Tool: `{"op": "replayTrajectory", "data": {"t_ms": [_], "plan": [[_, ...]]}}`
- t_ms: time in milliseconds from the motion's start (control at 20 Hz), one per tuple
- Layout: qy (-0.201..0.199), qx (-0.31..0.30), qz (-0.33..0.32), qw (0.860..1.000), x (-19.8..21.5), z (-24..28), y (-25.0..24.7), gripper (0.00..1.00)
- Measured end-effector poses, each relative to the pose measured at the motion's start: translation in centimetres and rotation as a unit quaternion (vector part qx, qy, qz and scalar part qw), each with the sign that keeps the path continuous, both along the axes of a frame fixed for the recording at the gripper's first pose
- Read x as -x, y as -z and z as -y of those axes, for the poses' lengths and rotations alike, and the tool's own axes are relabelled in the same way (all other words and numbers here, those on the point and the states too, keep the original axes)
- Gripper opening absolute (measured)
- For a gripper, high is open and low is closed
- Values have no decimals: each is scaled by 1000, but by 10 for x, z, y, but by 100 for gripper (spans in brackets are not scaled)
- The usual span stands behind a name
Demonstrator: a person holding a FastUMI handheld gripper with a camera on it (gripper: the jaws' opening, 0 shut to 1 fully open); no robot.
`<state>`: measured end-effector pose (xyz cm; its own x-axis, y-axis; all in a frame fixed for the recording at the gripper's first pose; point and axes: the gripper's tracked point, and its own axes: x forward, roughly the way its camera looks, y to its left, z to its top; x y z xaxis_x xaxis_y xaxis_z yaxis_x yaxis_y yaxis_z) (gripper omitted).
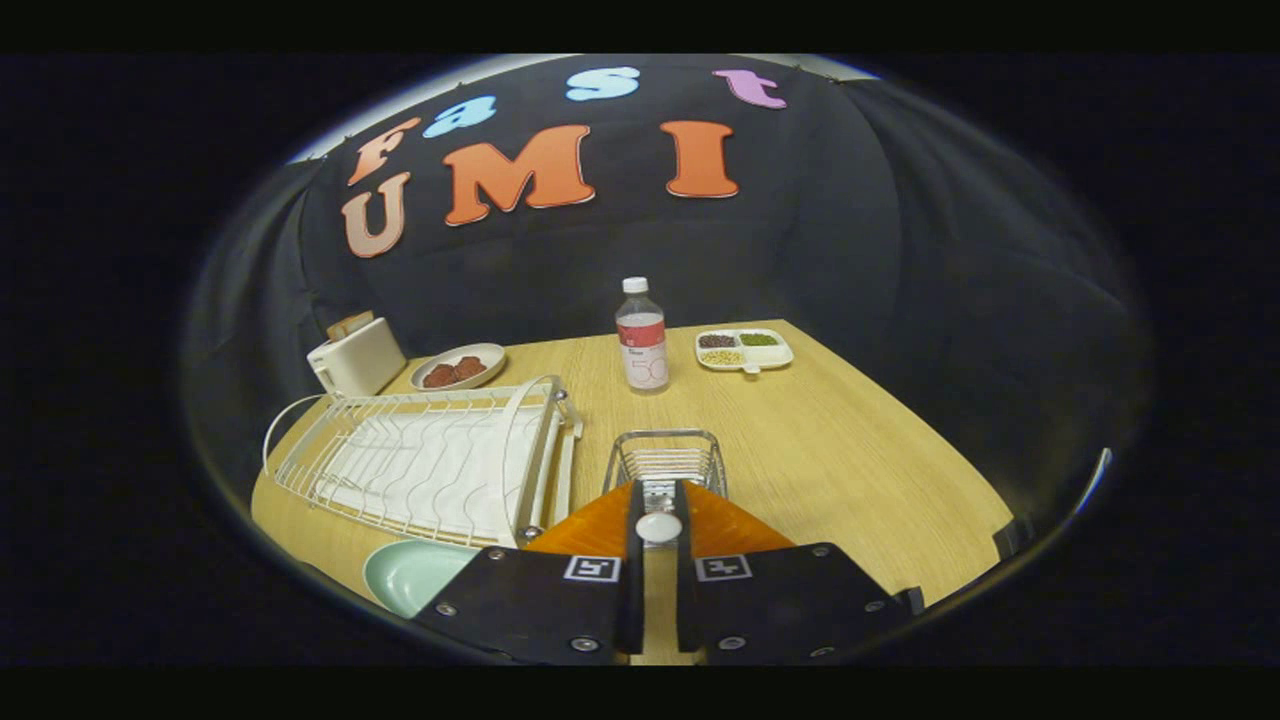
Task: Take the plate from the dish rack, then take the spoon from the basket and place it into the plate.
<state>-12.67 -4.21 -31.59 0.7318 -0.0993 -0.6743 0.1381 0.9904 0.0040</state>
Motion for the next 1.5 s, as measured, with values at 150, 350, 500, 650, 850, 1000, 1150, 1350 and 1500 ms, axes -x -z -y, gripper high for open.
{"op": "replayTrajectory", "data": {"t_ms": [150, 350, 500, 650, 850, 1000, 1150, 1350, 1500], "plan": [[-3, 13, 11, 1000, -5, 6, -21, 13], [-3, 11, 26, 1000, -7, 9, -52, 13], [-2, -6, 44, 999, -9, 6, -73, 13], [-11, -12, 57, 998, -10, 0, -92, 13], [-50, -44, 69, 995, -4, -25, -104, 13], [-73, -53, 67, 994, 6, -39, -109, 13], [-110, -64, 58, 990, 20, -62, -110, 13], [-148, -90, 32, 984, 43, -90, -100, 13], [-166, -105, 15, 980, 47, -112, -91, 13]]}}
